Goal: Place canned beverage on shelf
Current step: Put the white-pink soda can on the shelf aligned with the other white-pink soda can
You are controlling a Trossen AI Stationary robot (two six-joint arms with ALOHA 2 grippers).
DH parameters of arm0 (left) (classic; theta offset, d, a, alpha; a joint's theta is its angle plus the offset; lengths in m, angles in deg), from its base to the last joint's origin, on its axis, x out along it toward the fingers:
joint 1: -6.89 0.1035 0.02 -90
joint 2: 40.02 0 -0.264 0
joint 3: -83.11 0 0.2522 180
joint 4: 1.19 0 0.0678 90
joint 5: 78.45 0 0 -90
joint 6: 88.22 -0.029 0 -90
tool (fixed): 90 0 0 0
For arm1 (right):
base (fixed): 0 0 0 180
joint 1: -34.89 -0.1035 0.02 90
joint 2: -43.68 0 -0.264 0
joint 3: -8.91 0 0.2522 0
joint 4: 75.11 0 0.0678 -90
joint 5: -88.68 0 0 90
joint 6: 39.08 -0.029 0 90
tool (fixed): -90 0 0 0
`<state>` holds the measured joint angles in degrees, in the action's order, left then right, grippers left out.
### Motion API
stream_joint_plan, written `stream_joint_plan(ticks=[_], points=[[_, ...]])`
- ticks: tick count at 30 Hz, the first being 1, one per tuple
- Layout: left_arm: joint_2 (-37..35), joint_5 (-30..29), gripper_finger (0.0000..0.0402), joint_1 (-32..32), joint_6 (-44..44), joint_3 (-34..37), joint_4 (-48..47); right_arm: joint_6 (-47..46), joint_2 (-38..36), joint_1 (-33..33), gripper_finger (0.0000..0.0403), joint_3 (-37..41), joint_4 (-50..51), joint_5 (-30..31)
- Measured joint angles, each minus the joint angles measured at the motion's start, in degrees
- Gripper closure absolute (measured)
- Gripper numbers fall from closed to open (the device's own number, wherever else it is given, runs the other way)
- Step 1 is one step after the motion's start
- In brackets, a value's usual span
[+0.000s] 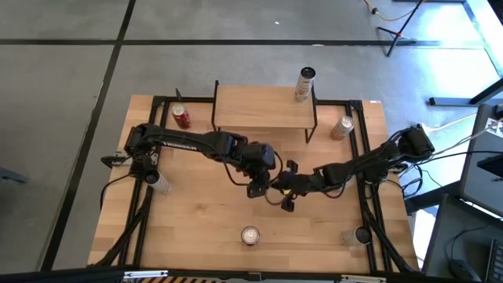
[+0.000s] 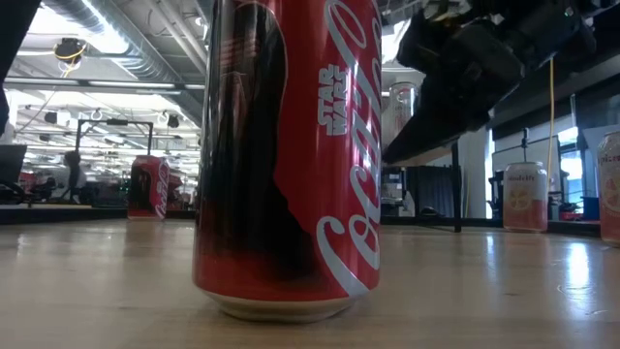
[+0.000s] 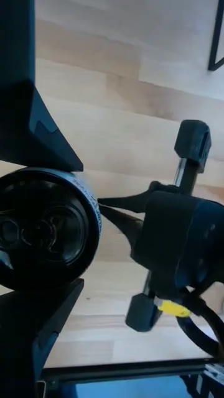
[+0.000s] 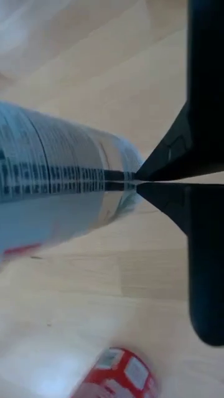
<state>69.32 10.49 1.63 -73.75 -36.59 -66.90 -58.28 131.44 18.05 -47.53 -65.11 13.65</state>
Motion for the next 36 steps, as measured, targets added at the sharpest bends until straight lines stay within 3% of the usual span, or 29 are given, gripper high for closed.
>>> stream_joint_plan(ticks=[7,15,27,36], points=[[-0.1,-0.3,0.0163,0.0,0.8,4.7,1.8,-1.5,-4.6,-0.1,0.0395,0.0,6.7,-4.8],[0.0,0.1,0.0162,0.0,1.7,10.9,6.9,-3.0,-9.8,0.0,0.0395,0.0,13.0,-5.3],[0.0,0.2,0.016,0.0,2.1,11.2,8.7,-4.6,-10.0,0.0,0.0395,0.0,12.7,-5.6],[0.0,-2.5,0.0126,-0.5,3.5,11.2,9.3,-5.0,-10.0,0.0,0.0392,0.0,12.7,-5.5]])
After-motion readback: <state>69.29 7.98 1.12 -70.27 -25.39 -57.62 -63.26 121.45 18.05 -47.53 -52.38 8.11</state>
